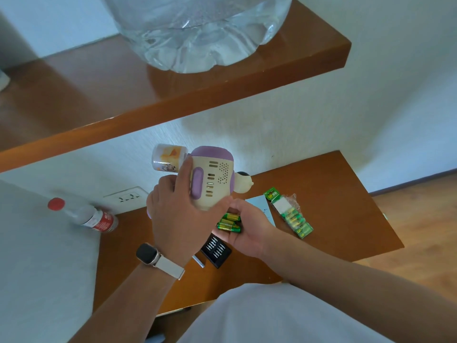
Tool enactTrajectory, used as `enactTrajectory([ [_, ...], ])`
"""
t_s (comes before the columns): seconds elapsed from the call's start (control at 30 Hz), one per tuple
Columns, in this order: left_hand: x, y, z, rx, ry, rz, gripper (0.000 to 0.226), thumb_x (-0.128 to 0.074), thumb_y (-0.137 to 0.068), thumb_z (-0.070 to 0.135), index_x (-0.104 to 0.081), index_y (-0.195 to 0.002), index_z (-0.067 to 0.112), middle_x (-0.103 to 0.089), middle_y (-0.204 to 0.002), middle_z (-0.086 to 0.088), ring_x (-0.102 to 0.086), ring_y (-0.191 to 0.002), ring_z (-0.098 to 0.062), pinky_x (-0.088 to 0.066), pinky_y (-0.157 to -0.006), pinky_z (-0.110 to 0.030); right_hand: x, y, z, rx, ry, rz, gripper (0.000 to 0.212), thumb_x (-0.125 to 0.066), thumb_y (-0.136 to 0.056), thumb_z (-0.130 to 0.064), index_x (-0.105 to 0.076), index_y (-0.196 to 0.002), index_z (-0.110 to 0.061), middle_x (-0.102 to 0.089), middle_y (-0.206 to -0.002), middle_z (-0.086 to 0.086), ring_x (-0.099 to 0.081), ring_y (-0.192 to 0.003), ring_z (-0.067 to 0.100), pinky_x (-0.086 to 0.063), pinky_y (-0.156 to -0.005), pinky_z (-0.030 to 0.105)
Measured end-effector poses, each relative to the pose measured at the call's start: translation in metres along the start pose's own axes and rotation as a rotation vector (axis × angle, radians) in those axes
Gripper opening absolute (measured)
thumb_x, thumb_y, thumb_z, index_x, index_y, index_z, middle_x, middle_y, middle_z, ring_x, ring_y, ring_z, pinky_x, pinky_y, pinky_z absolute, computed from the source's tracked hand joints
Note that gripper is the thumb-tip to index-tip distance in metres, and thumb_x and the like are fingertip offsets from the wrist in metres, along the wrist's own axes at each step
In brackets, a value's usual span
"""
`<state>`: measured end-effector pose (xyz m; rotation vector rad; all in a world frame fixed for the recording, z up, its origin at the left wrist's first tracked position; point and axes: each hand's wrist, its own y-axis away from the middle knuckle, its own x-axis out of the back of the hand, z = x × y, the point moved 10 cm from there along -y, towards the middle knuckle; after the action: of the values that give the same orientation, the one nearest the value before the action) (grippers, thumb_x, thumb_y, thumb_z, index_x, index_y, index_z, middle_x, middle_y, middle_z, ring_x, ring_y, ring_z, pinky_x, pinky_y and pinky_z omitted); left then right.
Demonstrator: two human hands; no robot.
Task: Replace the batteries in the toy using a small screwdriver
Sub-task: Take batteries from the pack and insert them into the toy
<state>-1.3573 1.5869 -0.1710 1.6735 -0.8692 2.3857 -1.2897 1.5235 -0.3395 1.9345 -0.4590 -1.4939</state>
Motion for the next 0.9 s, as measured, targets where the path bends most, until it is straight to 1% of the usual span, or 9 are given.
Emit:
enactTrajectory([
  [0.1, -0.015, 0.003, 0.002, -0.039, -0.083, -0.086, 0.099, -0.055, -0.071, 0.083, -0.039, -0.147, 0.021, -0.06, -0.098, -0.009, -0.058, -0.091, -0.026, -0.049, -0.079, -0.04, -0.008, 0.003, -0.001, 0.023, 0.013, -0.038, 0.022, -0.057, -0.094, -0.003, -0.069, -0.112, -0.007, -0.069, -0.119, 0.015, -0.067, -0.107, 0.03, -0.059, -0.086, 0.046],
  [0.2, -0.022, 0.0, -0.002, -0.031, -0.08, -0.117, 0.096, -0.056, -0.071, 0.079, -0.041, -0.146, 0.022, -0.061, -0.097, -0.01, -0.06, -0.091, -0.027, -0.048, -0.079, -0.039, -0.012, 0.006, 0.004, 0.002, -0.003, -0.06, 0.023, -0.057, -0.095, -0.003, -0.069, -0.114, -0.007, -0.071, -0.117, 0.015, -0.068, -0.106, 0.031, -0.058, -0.09, 0.047],
  [0.33, -0.015, -0.004, 0.0, -0.05, -0.095, -0.072, 0.094, -0.057, -0.073, 0.079, -0.04, -0.146, 0.023, -0.062, -0.099, -0.01, -0.06, -0.092, -0.027, -0.05, -0.08, -0.041, -0.019, 0.007, 0.001, -0.006, -0.023, -0.081, 0.021, -0.056, -0.097, -0.008, -0.068, -0.114, -0.007, -0.07, -0.12, 0.015, -0.069, -0.106, 0.031, -0.058, -0.089, 0.046],
  [0.47, -0.013, -0.005, -0.005, -0.027, -0.078, -0.063, 0.095, -0.054, -0.072, 0.081, -0.04, -0.144, 0.022, -0.061, -0.101, -0.01, -0.059, -0.093, -0.027, -0.049, -0.081, -0.041, -0.021, 0.006, 0.0, -0.008, -0.016, -0.092, 0.026, -0.058, -0.095, -0.006, -0.064, -0.12, -0.004, -0.068, -0.123, 0.016, -0.065, -0.116, 0.033, -0.056, -0.094, 0.048],
  [0.6, -0.011, -0.004, -0.01, -0.008, -0.063, -0.042, 0.096, -0.056, -0.071, 0.081, -0.041, -0.144, 0.022, -0.061, -0.101, -0.01, -0.058, -0.093, -0.027, -0.049, -0.081, -0.042, -0.021, 0.008, 0.002, -0.025, -0.01, -0.106, 0.027, -0.058, -0.094, -0.006, -0.063, -0.121, -0.002, -0.069, -0.114, 0.018, -0.068, -0.105, 0.033, -0.057, -0.091, 0.048],
  [0.73, -0.007, -0.002, -0.021, 0.029, -0.019, -0.011, 0.097, -0.054, -0.07, 0.081, -0.045, -0.144, 0.018, -0.062, -0.1, -0.014, -0.06, -0.092, -0.03, -0.053, -0.08, -0.045, -0.012, 0.003, 0.003, -0.039, -0.005, -0.053, 0.033, -0.061, -0.092, -0.006, -0.062, -0.123, 0.004, -0.065, -0.127, 0.021, -0.065, -0.115, 0.036, -0.054, -0.096, 0.051],
  [0.77, -0.006, -0.001, -0.023, 0.051, 0.008, -0.012, 0.097, -0.055, -0.07, 0.08, -0.045, -0.144, 0.018, -0.062, -0.102, -0.014, -0.06, -0.094, -0.03, -0.053, -0.081, -0.045, -0.011, 0.003, 0.003, -0.043, 0.014, -0.051, 0.028, -0.062, -0.092, -0.007, -0.064, -0.118, 0.005, -0.067, -0.123, 0.021, -0.067, -0.112, 0.037, -0.056, -0.094, 0.051],
  [0.83, -0.014, 0.002, -0.038, 0.145, 0.111, -0.076, 0.097, -0.062, -0.069, 0.077, -0.042, -0.147, 0.023, -0.06, -0.11, -0.009, -0.058, -0.102, -0.026, -0.054, -0.085, -0.043, -0.009, 0.006, 0.004, -0.045, 0.057, -0.045, 0.015, -0.06, -0.094, -0.007, -0.067, -0.101, 0.005, -0.073, -0.1, 0.021, -0.073, -0.096, 0.036, -0.06, -0.085, 0.047],
  [0.9, -0.031, 0.009, -0.061, 0.273, 0.333, -0.163, 0.092, -0.073, -0.068, 0.07, -0.042, -0.146, 0.032, -0.059, -0.117, 0.0, -0.057, -0.108, -0.018, -0.056, -0.086, -0.04, -0.01, 0.009, 0.004, -0.047, 0.09, -0.047, 0.014, -0.059, -0.094, -0.005, -0.067, -0.094, 0.006, -0.073, -0.091, 0.023, -0.073, -0.09, 0.037, -0.06, -0.084, 0.045],
])
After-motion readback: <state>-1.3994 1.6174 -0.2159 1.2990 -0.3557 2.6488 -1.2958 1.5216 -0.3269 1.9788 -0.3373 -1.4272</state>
